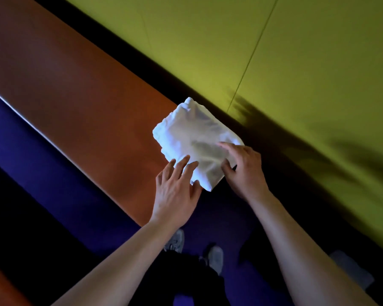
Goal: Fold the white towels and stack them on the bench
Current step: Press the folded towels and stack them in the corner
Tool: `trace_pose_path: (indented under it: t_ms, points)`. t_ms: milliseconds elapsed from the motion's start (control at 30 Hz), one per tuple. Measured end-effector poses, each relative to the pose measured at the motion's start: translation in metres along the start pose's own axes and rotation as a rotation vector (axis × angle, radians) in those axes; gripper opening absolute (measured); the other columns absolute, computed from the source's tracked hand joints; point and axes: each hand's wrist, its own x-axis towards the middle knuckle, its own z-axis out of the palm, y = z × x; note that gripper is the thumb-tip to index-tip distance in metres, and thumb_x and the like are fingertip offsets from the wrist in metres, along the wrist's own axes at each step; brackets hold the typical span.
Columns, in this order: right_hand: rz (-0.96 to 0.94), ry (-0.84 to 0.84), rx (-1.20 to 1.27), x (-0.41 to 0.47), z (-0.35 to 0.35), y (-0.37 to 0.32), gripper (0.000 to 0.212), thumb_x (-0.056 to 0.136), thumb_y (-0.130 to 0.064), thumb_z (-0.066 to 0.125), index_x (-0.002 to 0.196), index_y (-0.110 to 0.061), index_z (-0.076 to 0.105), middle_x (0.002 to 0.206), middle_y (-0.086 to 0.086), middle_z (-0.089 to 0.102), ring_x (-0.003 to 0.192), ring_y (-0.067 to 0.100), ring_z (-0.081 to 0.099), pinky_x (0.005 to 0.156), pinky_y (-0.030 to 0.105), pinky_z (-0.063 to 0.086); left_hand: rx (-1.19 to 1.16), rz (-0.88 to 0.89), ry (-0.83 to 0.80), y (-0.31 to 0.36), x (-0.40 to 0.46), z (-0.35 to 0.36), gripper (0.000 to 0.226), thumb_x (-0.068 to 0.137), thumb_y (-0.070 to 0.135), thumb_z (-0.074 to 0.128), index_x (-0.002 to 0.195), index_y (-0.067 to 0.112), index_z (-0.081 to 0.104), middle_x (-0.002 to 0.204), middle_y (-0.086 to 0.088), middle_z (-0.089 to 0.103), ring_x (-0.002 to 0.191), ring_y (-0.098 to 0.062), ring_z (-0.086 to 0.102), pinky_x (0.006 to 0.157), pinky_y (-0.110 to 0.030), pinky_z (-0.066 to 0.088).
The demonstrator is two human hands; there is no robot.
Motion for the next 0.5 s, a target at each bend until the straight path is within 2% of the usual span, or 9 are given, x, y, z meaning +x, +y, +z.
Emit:
trace_pose_path:
  t_ms: [67, 133, 267, 333, 400, 433, 500]
  points:
    - [-0.097, -0.006, -0.005, 0.030, 0.005, 0.016, 0.040, 0.089, -0.027, 0.054, 0.128, -0.030, 0.063, 0.124, -0.013, 0.067, 0.116, 0.015, 0.061, 0.101, 0.046, 0.043, -0.029, -0.013, -0.012, 0.002, 0.017, 0.013, 0.045, 0.099, 0.036, 0.045, 0.144, 0.031, 0.044, 0.159, 0.009, 0.035, 0.149, -0.028, 0.024, 0.112, -0.047, 0.031]
    - [-0.161, -0.057, -0.023, 0.062, 0.013, 0.029, 0.038, 0.091, -0.032, 0.053, 0.128, -0.033, 0.064, 0.127, -0.016, 0.066, 0.124, 0.014, 0.057, 0.105, 0.050, 0.039, -0.056, -0.064, -0.028, 0.003, 0.035, 0.027, 0.048, 0.101, 0.043, 0.036, 0.148, 0.034, 0.037, 0.162, 0.013, 0.027, 0.153, -0.028, 0.011, 0.115, -0.052, 0.027]
    - [-0.314, -0.338, -0.148, 0.121, 0.030, 0.052, 0.049, 0.092, -0.055, 0.037, 0.137, -0.044, 0.054, 0.145, -0.021, 0.053, 0.146, 0.016, 0.034, 0.119, 0.057, 0.014, -0.132, -0.198, -0.075, -0.010, 0.056, 0.058, 0.056, 0.103, 0.050, 0.032, 0.156, 0.042, 0.015, 0.164, 0.025, 0.000, 0.151, -0.024, -0.023, 0.116, -0.066, 0.005]
    - [-0.436, -0.528, -0.319, 0.139, 0.033, 0.067, 0.060, 0.089, -0.071, 0.025, 0.145, -0.054, 0.038, 0.158, -0.022, 0.033, 0.152, 0.020, 0.019, 0.120, 0.060, 0.004, -0.174, -0.267, -0.070, -0.021, 0.056, 0.069, 0.058, 0.103, 0.055, 0.031, 0.155, 0.050, 0.008, 0.162, 0.030, -0.009, 0.151, -0.028, -0.023, 0.116, -0.067, 0.004]
    - [-0.468, -0.691, -0.391, 0.144, 0.037, 0.084, 0.069, 0.084, -0.084, 0.019, 0.150, -0.062, 0.011, 0.164, -0.027, 0.005, 0.155, 0.021, 0.003, 0.120, 0.062, 0.002, -0.215, -0.249, -0.054, -0.030, 0.056, 0.077, 0.058, 0.103, 0.054, 0.034, 0.154, 0.052, 0.007, 0.163, 0.027, -0.010, 0.153, -0.030, -0.014, 0.119, -0.064, 0.007]
    - [-0.447, -0.745, -0.344, 0.144, 0.040, 0.091, 0.071, 0.084, -0.086, 0.021, 0.149, -0.063, 0.004, 0.164, -0.028, -0.004, 0.155, 0.020, 0.000, 0.120, 0.063, 0.005, -0.229, -0.205, -0.034, -0.034, 0.058, 0.080, 0.058, 0.104, 0.051, 0.036, 0.156, 0.049, 0.010, 0.165, 0.023, -0.007, 0.154, -0.026, -0.008, 0.121, -0.061, 0.011]
    - [-0.377, -0.792, -0.146, 0.138, 0.047, 0.098, 0.073, 0.086, -0.082, 0.036, 0.149, -0.063, 0.004, 0.163, -0.028, -0.011, 0.155, 0.015, 0.002, 0.122, 0.058, 0.016, -0.298, -0.160, -0.026, -0.040, 0.062, 0.085, 0.059, 0.103, 0.049, 0.040, 0.157, 0.044, 0.015, 0.166, 0.018, -0.006, 0.154, -0.016, -0.002, 0.122, -0.052, 0.014]
